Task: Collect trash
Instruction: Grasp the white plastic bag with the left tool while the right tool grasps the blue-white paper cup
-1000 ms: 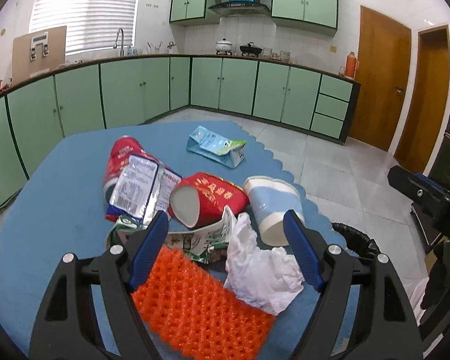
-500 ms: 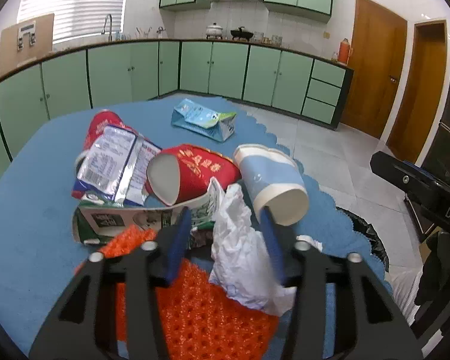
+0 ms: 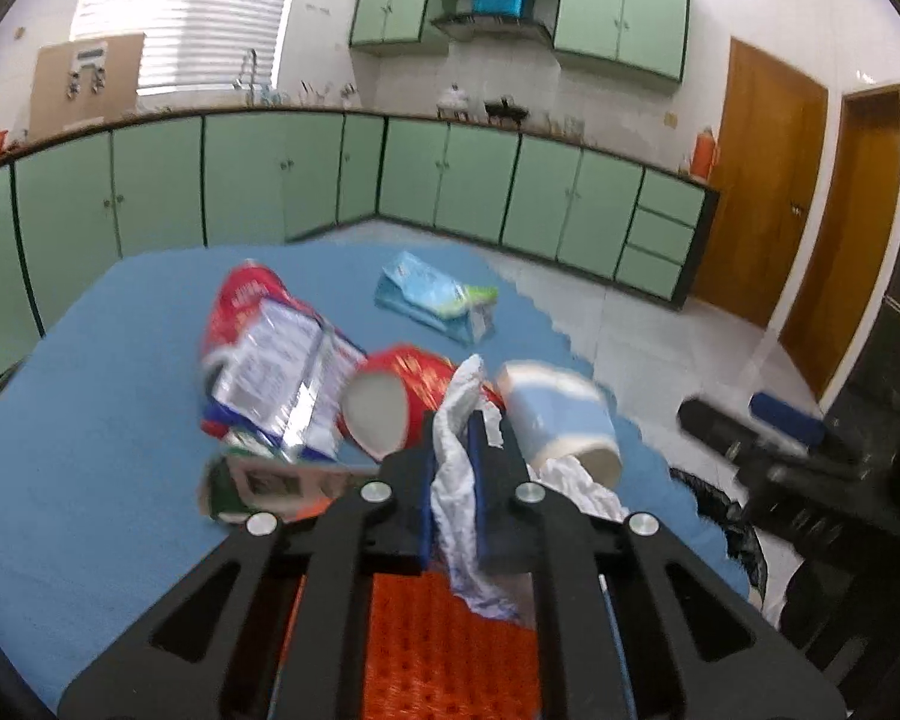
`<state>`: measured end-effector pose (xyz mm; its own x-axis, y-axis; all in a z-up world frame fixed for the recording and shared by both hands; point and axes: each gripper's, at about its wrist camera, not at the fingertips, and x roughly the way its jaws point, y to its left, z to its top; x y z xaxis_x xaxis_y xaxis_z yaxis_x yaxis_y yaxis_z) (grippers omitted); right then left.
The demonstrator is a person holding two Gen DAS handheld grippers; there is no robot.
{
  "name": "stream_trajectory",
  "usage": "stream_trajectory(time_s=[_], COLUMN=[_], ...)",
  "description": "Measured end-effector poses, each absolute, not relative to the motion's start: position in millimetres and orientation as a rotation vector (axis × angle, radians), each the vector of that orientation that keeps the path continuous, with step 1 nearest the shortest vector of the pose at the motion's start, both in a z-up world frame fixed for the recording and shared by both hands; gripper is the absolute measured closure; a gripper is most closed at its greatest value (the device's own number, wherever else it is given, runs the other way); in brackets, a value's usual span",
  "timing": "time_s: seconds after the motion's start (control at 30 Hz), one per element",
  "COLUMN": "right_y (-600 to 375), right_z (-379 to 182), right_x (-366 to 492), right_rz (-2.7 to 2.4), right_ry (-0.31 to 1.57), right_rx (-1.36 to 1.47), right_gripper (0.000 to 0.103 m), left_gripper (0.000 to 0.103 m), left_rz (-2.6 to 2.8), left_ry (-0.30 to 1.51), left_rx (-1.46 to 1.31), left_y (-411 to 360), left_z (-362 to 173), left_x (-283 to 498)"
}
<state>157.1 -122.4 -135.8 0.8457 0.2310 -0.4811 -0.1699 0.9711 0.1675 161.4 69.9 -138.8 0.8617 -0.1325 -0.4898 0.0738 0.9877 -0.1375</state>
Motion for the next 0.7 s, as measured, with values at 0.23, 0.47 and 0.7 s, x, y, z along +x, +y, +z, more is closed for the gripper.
stream_trajectory(time_s=[0.23,0.47,0.7], right_y=[-97.2,-83.9,-79.0], right_z=[-137.3,-149.6,-163.2], right_x=[166.8,185.8,199.9], right_rz=[0.246,0.234,0.238], right_ry=[0.53,0.589,0.652], right_rx=[0.117,0.141,0.17], right_gripper=[0.011,0.012,0.015], left_gripper=[0.095,0.095,0.095], left_rz=[-0.012,0.031,0.042], left_ry=[0.474,0.476,0.464], left_rx=[-0.103,-0.107,-0.102], left_y=[95.6,110.9,122.7], left_z=[-127.8,-132.3,-132.5], left_x=[160.5,160.5,160.3])
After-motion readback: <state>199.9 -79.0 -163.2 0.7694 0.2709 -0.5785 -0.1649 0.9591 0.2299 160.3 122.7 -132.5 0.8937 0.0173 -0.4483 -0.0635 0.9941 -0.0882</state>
